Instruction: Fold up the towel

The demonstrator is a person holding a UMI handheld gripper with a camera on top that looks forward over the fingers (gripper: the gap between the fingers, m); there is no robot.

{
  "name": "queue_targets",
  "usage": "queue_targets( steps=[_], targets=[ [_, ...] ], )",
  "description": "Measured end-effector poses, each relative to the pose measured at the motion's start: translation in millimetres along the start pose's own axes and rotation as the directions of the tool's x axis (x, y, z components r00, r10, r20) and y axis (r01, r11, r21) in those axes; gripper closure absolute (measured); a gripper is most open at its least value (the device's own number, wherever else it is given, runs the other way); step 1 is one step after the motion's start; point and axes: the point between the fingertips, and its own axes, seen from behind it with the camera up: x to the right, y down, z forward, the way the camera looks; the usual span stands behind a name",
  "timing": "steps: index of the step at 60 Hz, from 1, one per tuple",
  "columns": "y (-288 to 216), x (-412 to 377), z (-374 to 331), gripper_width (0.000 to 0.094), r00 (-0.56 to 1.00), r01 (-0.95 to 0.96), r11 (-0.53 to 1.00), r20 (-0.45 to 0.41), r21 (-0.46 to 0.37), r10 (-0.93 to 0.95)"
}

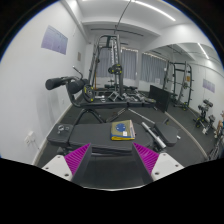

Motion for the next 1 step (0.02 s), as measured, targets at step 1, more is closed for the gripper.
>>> queue_targets(
  steps=[1],
  targets=[
    [-1.0, 0.4, 0.0, 0.0083, 1.0, 0.003, 1.0, -0.004, 0.004, -0.003]
  ],
)
